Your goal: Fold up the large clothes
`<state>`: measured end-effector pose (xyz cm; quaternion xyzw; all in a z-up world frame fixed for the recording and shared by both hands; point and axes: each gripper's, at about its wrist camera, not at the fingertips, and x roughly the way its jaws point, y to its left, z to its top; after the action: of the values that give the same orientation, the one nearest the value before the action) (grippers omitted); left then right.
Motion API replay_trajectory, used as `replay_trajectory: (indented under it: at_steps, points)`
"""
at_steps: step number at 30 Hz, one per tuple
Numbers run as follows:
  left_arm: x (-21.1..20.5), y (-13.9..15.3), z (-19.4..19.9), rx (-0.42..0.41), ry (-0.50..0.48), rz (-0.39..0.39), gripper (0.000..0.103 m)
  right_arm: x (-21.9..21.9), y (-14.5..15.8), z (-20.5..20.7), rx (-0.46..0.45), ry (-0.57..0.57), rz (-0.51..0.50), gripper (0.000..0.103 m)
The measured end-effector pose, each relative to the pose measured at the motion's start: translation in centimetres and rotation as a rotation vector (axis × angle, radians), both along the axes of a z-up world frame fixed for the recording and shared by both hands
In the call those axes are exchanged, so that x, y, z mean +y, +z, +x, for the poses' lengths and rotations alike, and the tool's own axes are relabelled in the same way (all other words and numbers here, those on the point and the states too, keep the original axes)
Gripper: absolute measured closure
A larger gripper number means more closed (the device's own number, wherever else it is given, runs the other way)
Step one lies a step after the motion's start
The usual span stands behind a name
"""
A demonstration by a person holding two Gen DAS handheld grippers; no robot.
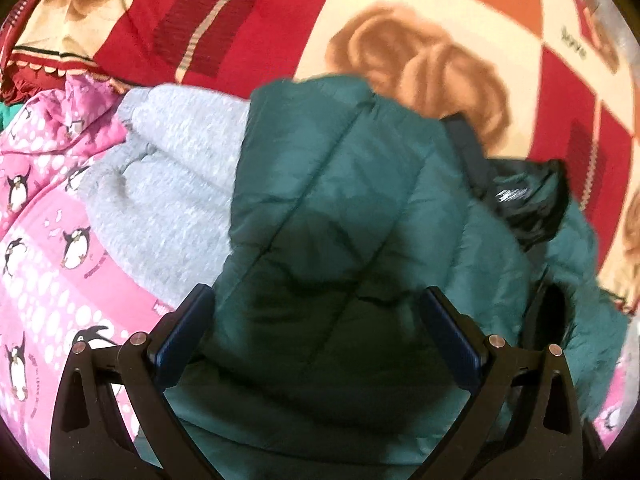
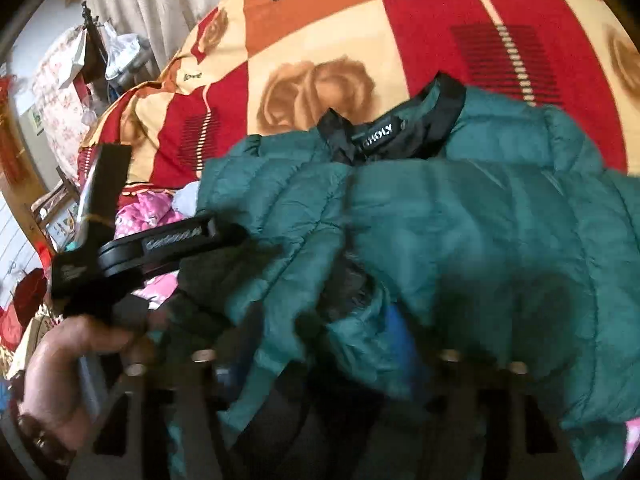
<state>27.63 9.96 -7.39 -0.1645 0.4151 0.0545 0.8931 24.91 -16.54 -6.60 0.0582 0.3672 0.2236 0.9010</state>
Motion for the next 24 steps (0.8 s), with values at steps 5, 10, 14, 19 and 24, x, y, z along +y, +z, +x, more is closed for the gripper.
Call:
replay_trajectory:
  at_steps: [5,10,14,19,24]
  points:
    - [-1.5,1.5,-0.4,-0.090,-0.103,-0.078,0.001,-1.6,1.4,-4.3,0.061,-0.062,-0.158,0.034]
    - [-6.0,0.8,-0.1,-0.096,-0.357,-0.221,0.001,-4.7,-1.5,-7.4,0.178,-0.239,-0.373,0.032]
    - [-9.6,0.6,-0.2,-0.101,-0.506,-0.283,0.001,-5.0,-4.2,-8.2,0.163,-0.237,-0.386,0.022]
    - [-12.0,-0.8,0.3,-0.039,-0.591,-0.302,0.001,-6.3,-5.4,-8.4,0.148,-0.293,-0.310,0.005]
    - [-12.3,-1.4,0.4,-0.029,-0.610,-0.363,0.002,-6.3,-5.5,-8.5,0.151,-0.295,-0.310,0.003]
